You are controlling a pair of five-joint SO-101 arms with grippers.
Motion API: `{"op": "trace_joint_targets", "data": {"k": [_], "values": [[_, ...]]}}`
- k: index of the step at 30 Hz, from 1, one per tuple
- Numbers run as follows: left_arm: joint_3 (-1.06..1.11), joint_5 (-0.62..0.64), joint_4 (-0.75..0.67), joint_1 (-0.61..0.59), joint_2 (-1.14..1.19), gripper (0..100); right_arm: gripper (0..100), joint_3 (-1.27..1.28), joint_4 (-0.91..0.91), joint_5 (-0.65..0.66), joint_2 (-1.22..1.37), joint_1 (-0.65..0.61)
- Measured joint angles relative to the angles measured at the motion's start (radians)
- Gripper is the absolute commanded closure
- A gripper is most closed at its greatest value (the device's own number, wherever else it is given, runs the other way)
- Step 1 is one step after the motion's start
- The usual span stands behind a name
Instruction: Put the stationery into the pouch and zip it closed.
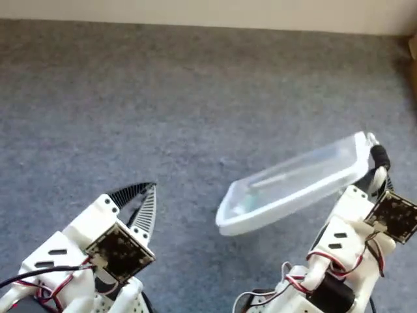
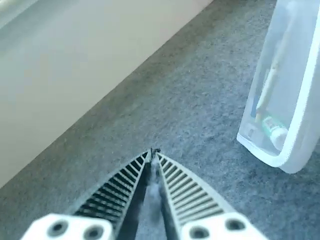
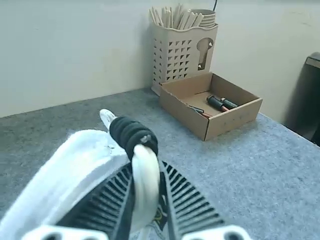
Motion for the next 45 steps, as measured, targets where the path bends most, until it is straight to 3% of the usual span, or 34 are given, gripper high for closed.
{"op": "trace_joint_targets", "data": {"k": [11,22,29,35,45], "values": [[0.060,0.000,0.000,0.000,0.000,99,99.5,0.000,0.000,0.000,0.000,-0.026],[0.060,0.114,0.000,-0.003,0.000,99,99.5,0.000,0.000,-0.002,-0.008,-0.368],[0.170,0.120,-0.120,-0.157,0.000,99,99.5,0.006,0.000,-0.002,-0.009,-0.621],[0.301,0.120,-0.227,-0.207,0.002,99,99.1,0.057,0.000,-0.002,-0.009,-0.721],[0.308,0.120,-0.236,-0.215,0.002,99,99.0,0.068,0.000,-0.002,-0.003,-0.747]]}}
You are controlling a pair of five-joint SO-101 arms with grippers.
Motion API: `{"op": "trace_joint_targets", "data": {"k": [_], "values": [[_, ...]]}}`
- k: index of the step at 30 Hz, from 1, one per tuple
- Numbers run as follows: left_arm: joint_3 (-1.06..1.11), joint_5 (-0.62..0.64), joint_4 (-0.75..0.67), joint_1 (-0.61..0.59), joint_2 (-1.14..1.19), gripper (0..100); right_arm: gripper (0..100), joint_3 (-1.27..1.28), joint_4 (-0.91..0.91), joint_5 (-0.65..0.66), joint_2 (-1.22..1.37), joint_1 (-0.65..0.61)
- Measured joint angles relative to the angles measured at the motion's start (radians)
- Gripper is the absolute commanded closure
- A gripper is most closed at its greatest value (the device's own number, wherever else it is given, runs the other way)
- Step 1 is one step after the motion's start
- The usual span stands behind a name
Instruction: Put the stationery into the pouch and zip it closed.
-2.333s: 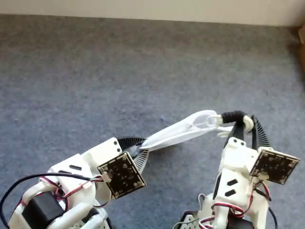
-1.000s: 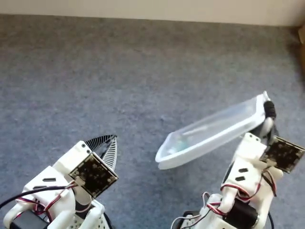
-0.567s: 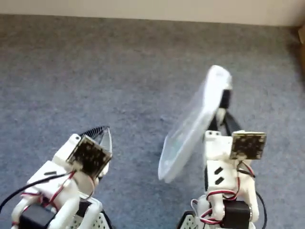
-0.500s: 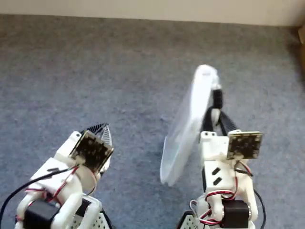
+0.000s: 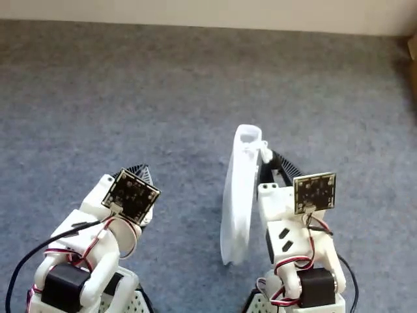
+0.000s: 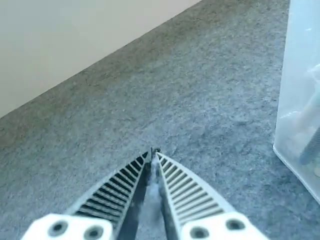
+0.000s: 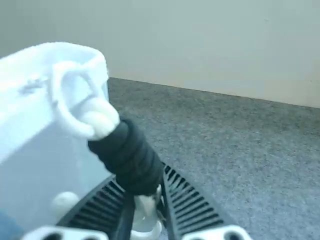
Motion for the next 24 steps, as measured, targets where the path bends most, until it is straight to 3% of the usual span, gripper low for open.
{"op": "trace_joint_targets", "data": {"k": [5,11,16,24], "values": [[0.000,0.000,0.000,0.000,0.000,98,89.0,0.000,0.000,0.000,0.000,-0.003],[0.000,0.023,-0.003,-0.137,0.000,79,86.8,0.043,0.035,0.000,0.003,-0.058],[0.000,0.172,-0.015,-0.261,0.000,79,86.8,0.043,0.037,0.000,0.000,-0.081],[0.000,0.290,-0.071,-0.431,0.000,79,86.8,0.060,0.081,0.000,0.003,-0.172]]}}
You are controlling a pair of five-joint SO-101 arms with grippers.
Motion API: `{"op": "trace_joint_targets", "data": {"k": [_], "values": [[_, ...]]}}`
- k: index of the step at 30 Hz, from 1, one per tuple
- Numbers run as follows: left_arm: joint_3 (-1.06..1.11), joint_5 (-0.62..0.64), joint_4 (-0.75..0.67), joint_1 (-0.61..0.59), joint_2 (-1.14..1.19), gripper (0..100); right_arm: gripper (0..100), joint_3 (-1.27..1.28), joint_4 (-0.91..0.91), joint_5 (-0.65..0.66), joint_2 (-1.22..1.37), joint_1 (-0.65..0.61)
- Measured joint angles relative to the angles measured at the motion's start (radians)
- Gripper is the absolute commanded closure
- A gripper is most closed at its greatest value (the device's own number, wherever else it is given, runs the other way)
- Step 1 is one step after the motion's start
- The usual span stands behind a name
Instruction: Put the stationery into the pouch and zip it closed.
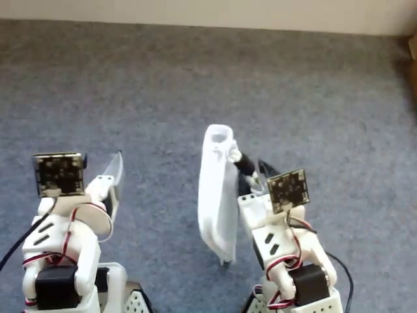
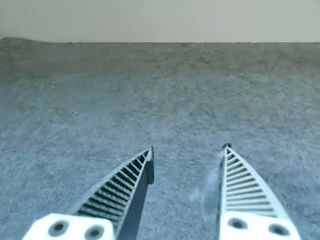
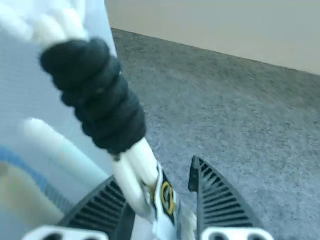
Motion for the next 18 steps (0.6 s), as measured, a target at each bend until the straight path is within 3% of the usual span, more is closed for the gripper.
{"op": "trace_joint_targets", "data": {"k": [18], "values": [[0.000,0.034,-0.003,-0.043,0.000,79,86.8,0.120,0.012,0.000,0.000,-0.012]]}}
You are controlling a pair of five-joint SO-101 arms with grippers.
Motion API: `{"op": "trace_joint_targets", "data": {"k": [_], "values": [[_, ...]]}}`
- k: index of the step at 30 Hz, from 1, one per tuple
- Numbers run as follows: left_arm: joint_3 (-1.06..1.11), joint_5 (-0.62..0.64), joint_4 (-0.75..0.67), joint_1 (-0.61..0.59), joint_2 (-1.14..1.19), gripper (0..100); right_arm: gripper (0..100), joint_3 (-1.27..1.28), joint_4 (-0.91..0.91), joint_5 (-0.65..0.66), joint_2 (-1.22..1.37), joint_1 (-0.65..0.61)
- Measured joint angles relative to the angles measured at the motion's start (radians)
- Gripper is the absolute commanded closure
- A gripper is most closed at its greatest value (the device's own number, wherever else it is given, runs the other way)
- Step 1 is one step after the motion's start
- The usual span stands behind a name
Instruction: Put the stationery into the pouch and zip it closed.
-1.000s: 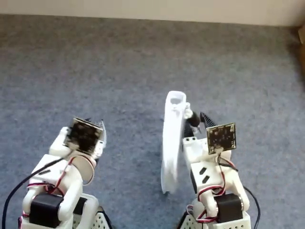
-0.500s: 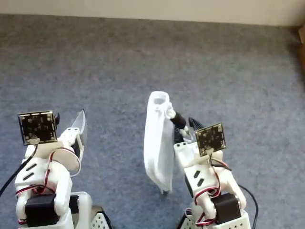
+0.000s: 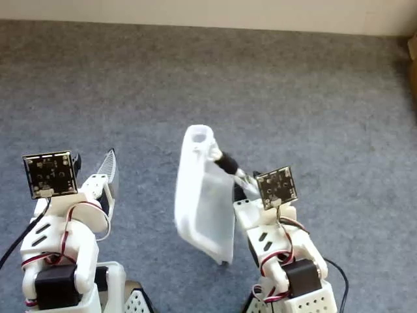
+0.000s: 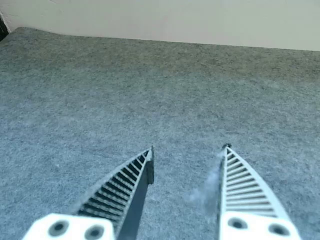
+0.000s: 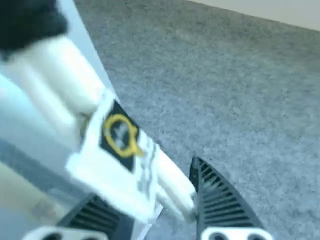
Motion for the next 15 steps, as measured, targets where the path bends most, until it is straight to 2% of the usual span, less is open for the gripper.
{"op": "trace_joint_targets", "data": {"k": [15], "values": [[0.002,0.003,-0.002,0.002,-0.032,79,86.8,0.069,0.003,0.005,0.002,0.000]]}}
